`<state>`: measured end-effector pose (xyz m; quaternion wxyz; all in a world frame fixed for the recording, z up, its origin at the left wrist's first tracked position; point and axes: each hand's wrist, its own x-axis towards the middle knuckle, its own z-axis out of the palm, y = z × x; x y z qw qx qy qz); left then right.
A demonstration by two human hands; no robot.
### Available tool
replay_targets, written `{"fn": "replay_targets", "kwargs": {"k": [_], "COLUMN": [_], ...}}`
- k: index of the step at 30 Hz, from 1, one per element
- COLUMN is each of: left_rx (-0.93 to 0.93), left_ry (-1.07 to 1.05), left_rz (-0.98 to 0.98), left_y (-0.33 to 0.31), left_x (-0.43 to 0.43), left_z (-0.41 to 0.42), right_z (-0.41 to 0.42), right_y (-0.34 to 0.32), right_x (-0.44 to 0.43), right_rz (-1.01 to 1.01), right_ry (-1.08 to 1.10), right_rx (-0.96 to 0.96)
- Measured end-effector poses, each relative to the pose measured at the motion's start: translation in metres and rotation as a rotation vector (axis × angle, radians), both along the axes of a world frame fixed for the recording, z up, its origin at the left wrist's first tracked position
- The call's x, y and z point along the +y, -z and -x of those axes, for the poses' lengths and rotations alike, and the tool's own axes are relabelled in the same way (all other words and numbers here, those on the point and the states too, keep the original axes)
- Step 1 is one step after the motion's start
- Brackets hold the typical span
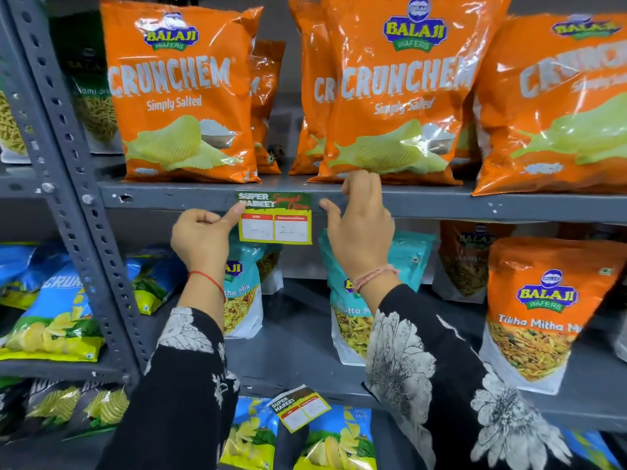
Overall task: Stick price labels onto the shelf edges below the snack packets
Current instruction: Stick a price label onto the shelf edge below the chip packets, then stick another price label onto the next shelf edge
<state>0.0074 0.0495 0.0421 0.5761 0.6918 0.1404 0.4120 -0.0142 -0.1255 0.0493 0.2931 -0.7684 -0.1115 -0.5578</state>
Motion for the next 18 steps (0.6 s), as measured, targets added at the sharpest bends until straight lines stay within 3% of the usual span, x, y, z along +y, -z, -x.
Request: {"fn": "replay_targets", "kwargs": {"k": [5, 8, 12, 15, 18], "left_rx": [-0.113, -0.124, -0.166, -0.178, -0.136], "left_ry": [-0.091, 0.081, 0.353, 0.53, 0.662], "left_rz": [-0.033, -0.153, -0.184, -0.082, -0.059], "left_y": [0.062, 0.101, 0.106, 0.086, 0.06], "left_x": [-0.057, -0.141, -0.274, -0.376, -0.471], "left_z": [0.031, 0.048, 0.066, 0.083, 0.102], "right_z": [0.023, 0.042, 0.075, 0.104, 0.126], "right_y": [0.047, 0.073, 0.083, 0.068, 0.038], "right_x": [-0.086, -0.171, -0.299, -0.398, -0.487], "right_rz": [0.086, 0.102, 0.105, -0.002, -0.261], "right_ry": [0.153, 0.228, 0.315, 0.343, 0.351], "right_rx": [-0.068, -0.029, -0.062, -0.103, -0.049]}}
